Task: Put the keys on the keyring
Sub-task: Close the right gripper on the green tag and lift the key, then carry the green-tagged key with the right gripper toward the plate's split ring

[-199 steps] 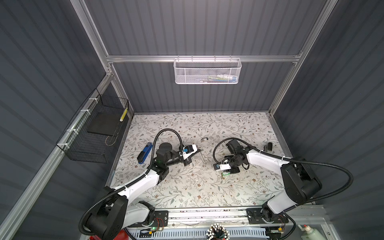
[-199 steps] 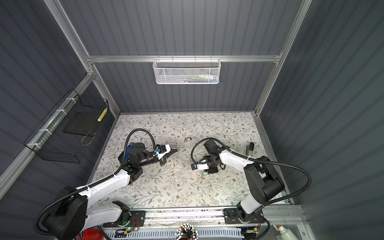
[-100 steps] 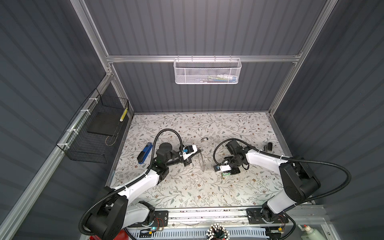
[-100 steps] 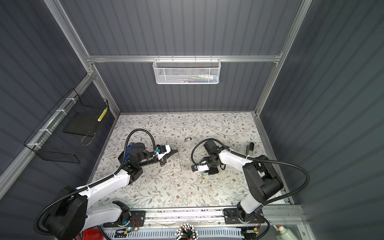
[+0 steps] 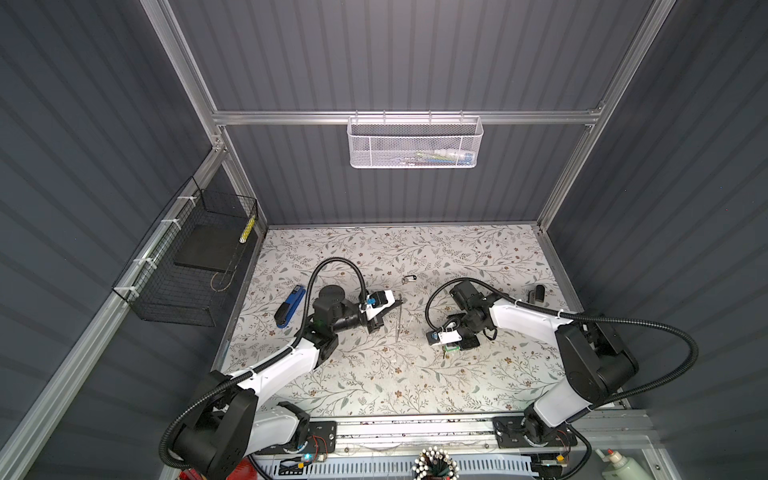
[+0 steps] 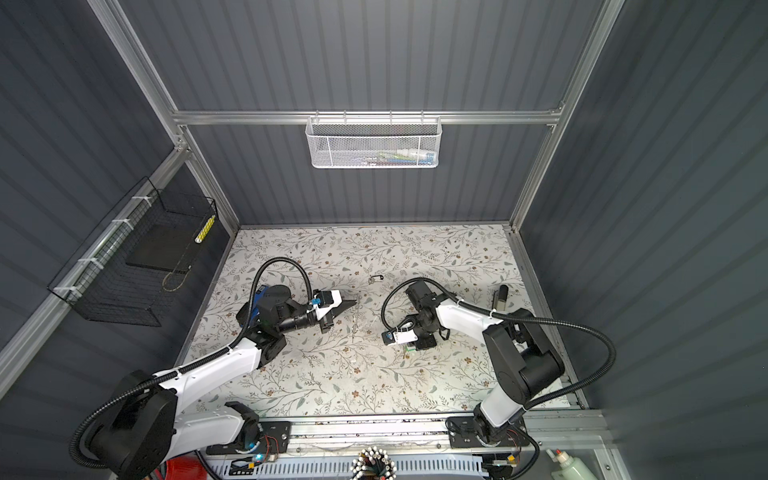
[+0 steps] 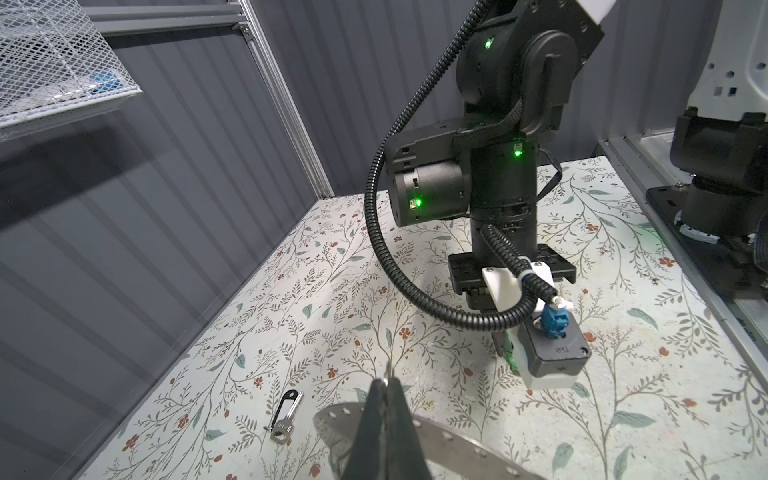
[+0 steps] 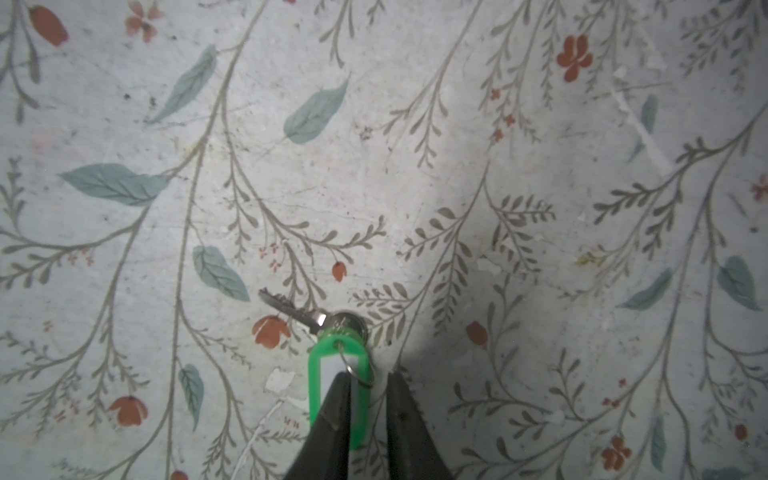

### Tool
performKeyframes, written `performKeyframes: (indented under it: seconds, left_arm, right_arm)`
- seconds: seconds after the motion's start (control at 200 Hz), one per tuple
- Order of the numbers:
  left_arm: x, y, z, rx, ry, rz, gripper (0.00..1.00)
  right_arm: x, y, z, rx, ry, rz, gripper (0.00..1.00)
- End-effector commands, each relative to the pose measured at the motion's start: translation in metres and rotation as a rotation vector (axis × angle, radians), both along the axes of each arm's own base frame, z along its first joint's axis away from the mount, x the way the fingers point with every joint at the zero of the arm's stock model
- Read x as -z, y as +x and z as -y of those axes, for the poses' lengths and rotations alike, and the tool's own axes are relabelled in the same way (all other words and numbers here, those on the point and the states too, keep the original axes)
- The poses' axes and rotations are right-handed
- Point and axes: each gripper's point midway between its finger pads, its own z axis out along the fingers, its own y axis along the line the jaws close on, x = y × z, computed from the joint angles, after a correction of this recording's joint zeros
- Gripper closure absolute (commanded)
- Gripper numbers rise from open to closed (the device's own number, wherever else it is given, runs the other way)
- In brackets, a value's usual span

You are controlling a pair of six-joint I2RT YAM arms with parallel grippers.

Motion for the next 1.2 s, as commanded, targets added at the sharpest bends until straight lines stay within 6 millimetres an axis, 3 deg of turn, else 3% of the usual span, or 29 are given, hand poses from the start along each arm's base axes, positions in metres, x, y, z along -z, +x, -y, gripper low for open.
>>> performKeyframes:
  seconds: [0.0, 0.32, 0.805, 1.046, 1.196]
  left_arm:
    - [-0.006, -0.001, 0.001, 0.021, -0.015, 0.022, 1.00]
    - [-0.005, 0.000, 0.002, 0.020, -0.014, 0.019, 1.00]
    - [-0.008, -0.002, 0.002, 0.029, -0.020, 0.023, 1.00]
    - [-0.011, -0.004, 0.002, 0.037, -0.028, 0.027, 1.00]
    - [-0.014, -0.005, 0.002, 0.042, -0.036, 0.032, 1.00]
  right_arm:
    - [0.005, -0.005, -0.001, -0.011, -0.005, -0.028, 0.81]
    - [0.009, -0.009, 0.000, -0.012, -0.013, -0.046, 0.85]
    - [-0.006, -0.015, 0.007, 0.016, -0.025, -0.033, 0.95]
    - [-0.024, -0.019, 0.009, 0.093, -0.012, -0.048, 0.96]
    - [-0.046, -0.029, 0.004, 0.185, 0.054, -0.085, 0.95]
